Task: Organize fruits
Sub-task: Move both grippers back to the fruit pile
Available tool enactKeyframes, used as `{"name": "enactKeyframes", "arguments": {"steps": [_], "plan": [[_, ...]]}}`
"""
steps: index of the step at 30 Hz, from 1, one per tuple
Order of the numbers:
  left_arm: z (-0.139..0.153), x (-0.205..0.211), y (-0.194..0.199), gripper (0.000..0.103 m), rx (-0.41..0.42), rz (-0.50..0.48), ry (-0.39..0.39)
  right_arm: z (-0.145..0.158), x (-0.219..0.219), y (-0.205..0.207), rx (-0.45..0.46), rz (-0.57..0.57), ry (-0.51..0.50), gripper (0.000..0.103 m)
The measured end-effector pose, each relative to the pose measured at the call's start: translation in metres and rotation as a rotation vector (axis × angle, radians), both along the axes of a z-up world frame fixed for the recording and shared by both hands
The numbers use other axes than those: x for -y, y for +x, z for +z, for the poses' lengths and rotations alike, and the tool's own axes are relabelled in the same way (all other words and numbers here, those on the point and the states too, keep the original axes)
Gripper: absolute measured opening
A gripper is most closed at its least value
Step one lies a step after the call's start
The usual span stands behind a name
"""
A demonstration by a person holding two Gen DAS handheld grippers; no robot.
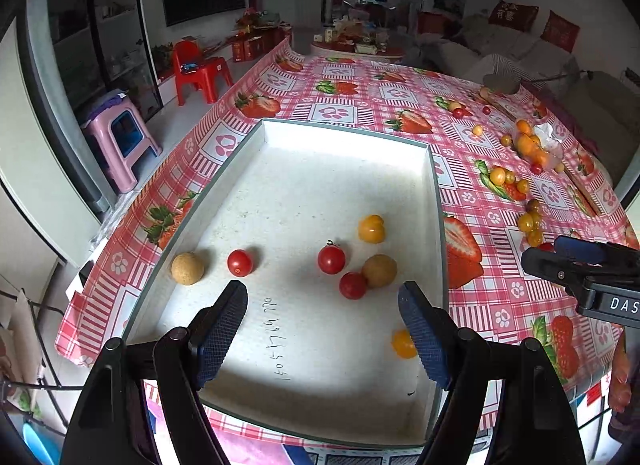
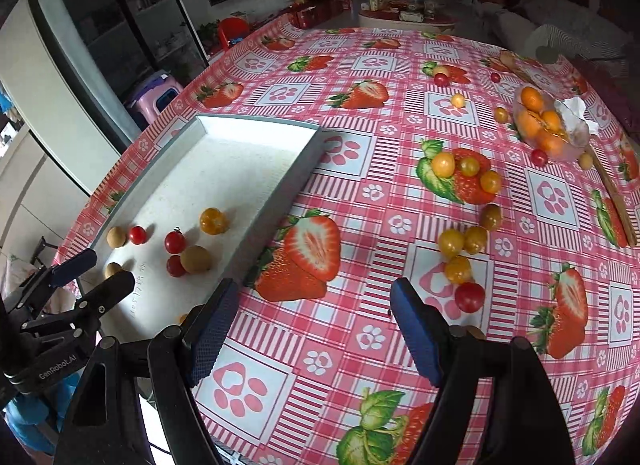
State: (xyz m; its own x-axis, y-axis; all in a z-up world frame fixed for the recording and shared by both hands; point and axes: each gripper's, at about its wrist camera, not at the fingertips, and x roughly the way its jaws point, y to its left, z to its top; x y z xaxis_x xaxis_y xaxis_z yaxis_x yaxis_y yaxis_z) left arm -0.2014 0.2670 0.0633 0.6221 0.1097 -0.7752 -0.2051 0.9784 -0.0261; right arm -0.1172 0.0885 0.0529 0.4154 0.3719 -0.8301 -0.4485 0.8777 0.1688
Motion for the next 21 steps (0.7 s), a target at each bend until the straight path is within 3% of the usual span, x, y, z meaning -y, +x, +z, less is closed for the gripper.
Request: {"name": "enactKeyframes", "arguments": {"steps": [10, 18, 21], "plan": [[0.009, 0.060, 0.036, 0.079, -0.011, -0.132, 0.021, -0.033, 0.085, -0.005, -0.002, -0.176, -0.087, 0.081], [-0.003, 0.092, 0.080, 0.079, -0.070, -0.198, 0.006, -0.045, 0.096, -0.007, -0.010, -0.202, -0.059, 0.081], [-0.014, 0.106, 0.098, 0.079, -0.100, -0.224, 0.035, -0.046, 0.093, -0.007, 0.005, -0.200, -0.067, 0.081]]}}
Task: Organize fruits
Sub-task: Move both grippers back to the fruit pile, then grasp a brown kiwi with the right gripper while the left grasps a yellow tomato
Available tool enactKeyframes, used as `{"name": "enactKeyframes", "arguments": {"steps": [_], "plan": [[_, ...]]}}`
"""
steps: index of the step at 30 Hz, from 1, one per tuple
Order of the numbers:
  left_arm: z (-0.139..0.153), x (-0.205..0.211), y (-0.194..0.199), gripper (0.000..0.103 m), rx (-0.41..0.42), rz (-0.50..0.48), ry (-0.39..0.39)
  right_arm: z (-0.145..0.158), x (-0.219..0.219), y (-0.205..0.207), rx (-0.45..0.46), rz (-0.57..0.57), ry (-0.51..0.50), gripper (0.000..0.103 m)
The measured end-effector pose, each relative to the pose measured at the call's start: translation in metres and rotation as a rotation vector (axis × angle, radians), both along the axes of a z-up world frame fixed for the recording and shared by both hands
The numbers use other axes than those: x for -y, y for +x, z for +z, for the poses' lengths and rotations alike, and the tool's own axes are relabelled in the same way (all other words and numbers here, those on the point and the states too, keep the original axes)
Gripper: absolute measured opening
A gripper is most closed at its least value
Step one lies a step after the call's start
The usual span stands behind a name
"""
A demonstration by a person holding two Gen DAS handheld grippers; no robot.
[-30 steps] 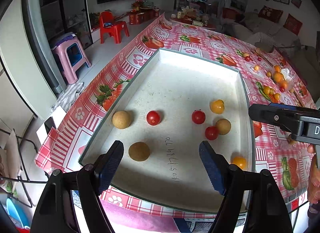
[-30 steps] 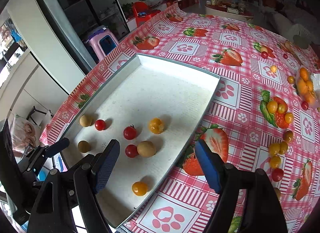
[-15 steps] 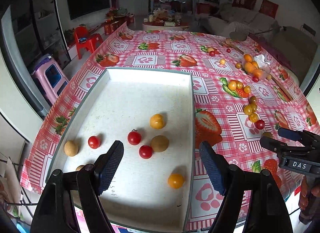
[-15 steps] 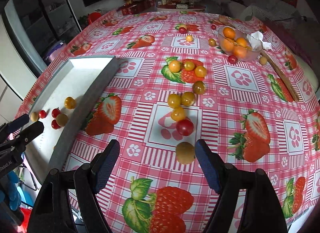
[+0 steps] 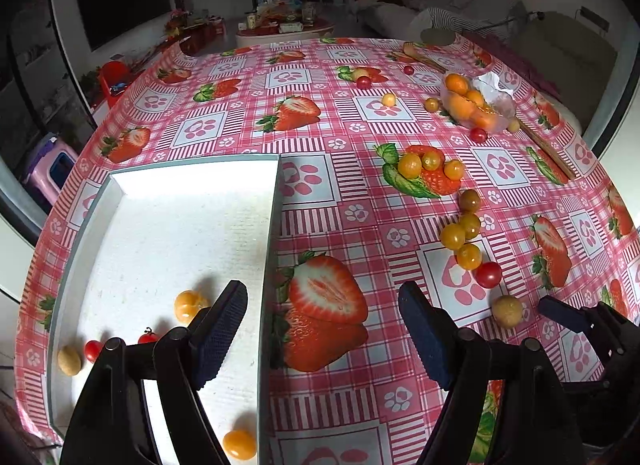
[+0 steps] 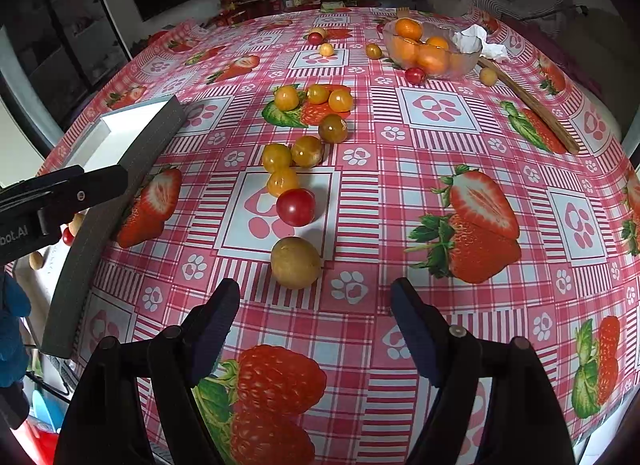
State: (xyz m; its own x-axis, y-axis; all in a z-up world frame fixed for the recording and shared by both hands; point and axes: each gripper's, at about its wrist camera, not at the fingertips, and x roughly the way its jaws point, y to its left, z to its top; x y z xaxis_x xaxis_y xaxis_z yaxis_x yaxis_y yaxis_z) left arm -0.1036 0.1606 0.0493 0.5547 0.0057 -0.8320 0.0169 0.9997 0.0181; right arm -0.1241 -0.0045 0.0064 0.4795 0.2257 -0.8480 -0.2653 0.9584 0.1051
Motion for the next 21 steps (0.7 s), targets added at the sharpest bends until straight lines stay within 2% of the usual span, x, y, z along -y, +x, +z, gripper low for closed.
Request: {"name": "enactKeyframes", "arguments": {"steps": [4, 8, 21], "plan": [[-0.013, 0.021, 0.016, 0.079, -0.014, -0.064, 0.057, -0.001, -0.003, -0.001, 0.017, 0.007, -0.016, 0.081], [-0.022, 0.036, 0.029, 0.079, -0.037, -0.116, 0.061, -0.002, -0.004, -0.002, 0.039, 0.006, -0.031, 0.080], [-0.038, 0.060, 0.052, 0.079, -0.062, -0.181, 0.019, -0.003, -0.008, 0.001, 0.096, 0.009, -0.076, 0.056]]}}
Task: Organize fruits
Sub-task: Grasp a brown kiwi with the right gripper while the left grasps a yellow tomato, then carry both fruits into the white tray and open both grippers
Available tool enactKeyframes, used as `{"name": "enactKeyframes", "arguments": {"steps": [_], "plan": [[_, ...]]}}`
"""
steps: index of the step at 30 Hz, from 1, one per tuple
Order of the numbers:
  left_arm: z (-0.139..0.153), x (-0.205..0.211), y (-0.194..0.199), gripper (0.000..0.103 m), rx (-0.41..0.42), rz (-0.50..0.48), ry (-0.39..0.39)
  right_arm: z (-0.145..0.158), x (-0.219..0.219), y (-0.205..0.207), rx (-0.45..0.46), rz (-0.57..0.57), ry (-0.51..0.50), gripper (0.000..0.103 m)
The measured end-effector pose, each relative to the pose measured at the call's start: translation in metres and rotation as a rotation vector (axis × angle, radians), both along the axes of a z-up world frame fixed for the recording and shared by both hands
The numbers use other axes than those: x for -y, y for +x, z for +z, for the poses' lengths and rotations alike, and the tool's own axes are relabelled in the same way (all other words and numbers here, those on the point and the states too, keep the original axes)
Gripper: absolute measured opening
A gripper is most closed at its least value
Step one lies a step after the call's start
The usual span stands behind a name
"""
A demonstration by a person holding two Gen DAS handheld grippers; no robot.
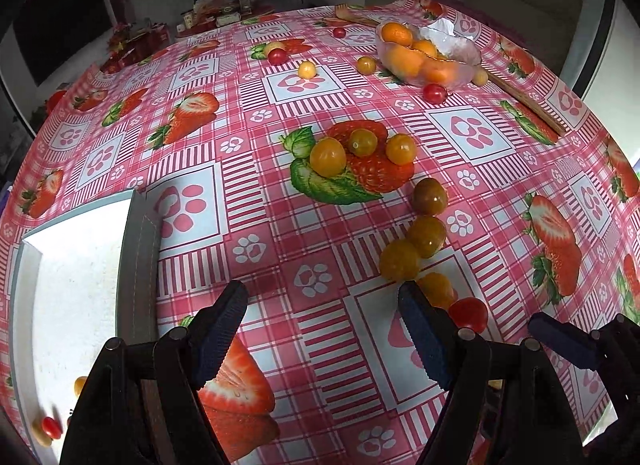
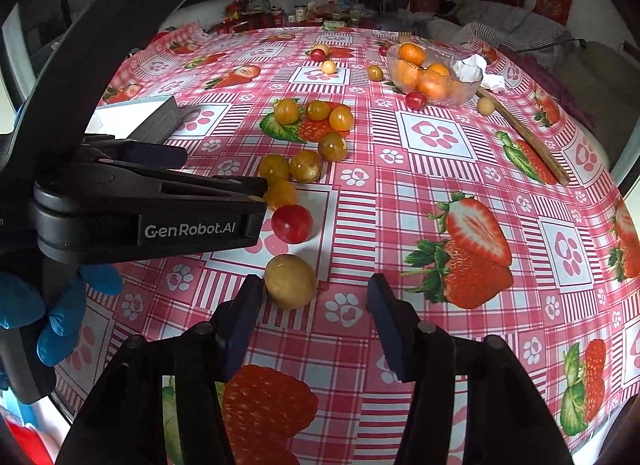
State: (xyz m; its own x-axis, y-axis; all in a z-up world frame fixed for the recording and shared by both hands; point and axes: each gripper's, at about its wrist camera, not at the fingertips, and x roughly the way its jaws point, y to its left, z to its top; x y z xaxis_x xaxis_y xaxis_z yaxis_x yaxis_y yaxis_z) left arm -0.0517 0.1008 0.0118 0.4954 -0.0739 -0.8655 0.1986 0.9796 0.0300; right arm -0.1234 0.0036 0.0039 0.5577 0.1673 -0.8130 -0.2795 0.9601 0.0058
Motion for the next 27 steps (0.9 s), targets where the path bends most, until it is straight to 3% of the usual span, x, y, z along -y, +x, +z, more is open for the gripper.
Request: {"name": "enactKeyframes", "arguments": {"steps": [9, 12, 13, 14, 18, 27], "plan": [[-0.001, 0.014, 0.014, 0.079, 0.002, -0.002, -0.025, 0.001, 0.005, 0.004, -0.001, -0.006, 0.038, 0.053], [-0.002, 0.014, 0.014, 0.077, 0.002, 0.009, -0.034, 0.002, 0.008, 0.006, -0.004, -0.011, 0.050, 0.034], [-0.001, 0.015, 0.013, 0.072, 0.004, 0.007, -0.039, 0.002, 0.009, 0.007, -0.008, -0.011, 0.059, 0.027], [-0.001, 0.016, 0.012, 0.069, 0.008, 0.003, -0.039, 0.002, 0.011, 0.007, -0.013, -0.011, 0.069, 0.027], [0.003, 0.023, 0.007, 0.026, 0.020, -0.030, -0.046, 0.002, 0.018, 0.007, -0.030, -0.015, 0.110, 0.027], [0.009, 0.014, -0.008, 0.023, 0.029, -0.006, -0.118, 0.005, 0.040, 0.002, -0.071, -0.045, 0.192, 0.027]]}}
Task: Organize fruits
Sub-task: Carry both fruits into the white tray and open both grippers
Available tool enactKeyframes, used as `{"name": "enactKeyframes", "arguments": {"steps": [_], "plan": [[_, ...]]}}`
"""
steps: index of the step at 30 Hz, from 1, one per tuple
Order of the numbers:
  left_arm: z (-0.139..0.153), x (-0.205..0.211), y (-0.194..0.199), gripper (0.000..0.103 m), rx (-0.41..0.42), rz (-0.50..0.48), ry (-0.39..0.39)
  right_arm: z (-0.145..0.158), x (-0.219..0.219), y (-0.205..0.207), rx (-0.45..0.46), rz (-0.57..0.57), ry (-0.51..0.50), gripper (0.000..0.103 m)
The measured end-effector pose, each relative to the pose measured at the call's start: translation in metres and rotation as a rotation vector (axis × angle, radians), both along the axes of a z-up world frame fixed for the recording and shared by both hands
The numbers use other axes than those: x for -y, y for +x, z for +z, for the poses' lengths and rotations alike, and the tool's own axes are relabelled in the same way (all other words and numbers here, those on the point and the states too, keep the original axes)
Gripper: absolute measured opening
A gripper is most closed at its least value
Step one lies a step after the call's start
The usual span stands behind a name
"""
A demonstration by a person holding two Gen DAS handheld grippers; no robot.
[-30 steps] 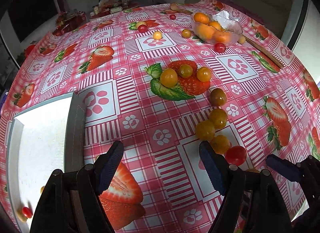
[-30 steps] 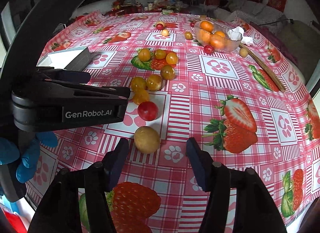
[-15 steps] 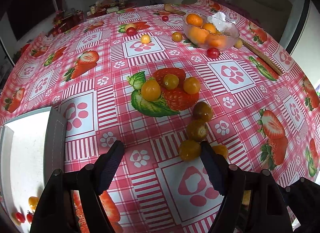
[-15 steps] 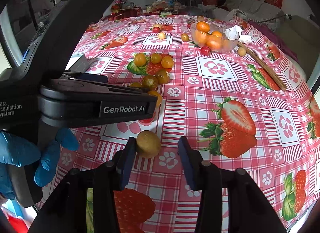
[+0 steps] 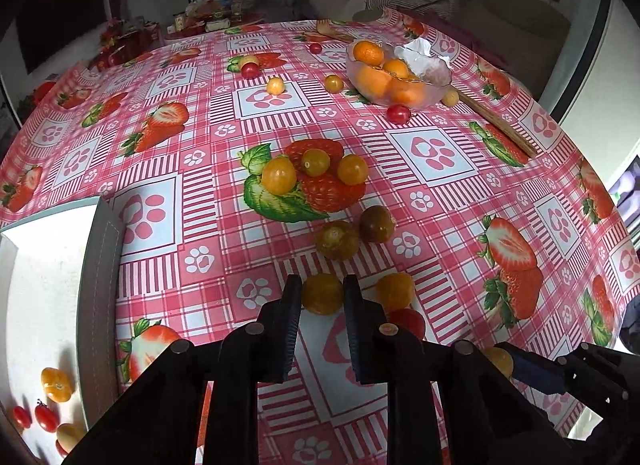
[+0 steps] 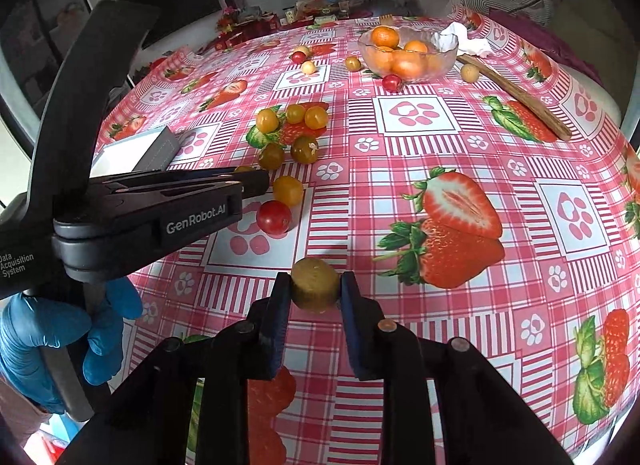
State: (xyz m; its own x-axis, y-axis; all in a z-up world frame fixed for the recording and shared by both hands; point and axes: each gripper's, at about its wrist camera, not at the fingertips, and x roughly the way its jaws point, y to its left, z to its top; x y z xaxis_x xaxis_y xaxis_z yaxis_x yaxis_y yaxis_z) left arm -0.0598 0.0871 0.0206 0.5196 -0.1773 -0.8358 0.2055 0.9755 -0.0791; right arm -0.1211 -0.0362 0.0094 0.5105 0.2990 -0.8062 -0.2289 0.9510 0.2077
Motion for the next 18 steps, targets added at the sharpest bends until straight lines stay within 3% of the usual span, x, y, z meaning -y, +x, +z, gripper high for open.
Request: {"name": "enactKeyframes", "arguments": {"steps": [18], "plan": [[0.035, -0.055, -0.061, 0.023, 0.071, 0.114, -0.076, 0.015, 0.010, -0.015, -0.004, -0.010, 0.010, 0.027]]}}
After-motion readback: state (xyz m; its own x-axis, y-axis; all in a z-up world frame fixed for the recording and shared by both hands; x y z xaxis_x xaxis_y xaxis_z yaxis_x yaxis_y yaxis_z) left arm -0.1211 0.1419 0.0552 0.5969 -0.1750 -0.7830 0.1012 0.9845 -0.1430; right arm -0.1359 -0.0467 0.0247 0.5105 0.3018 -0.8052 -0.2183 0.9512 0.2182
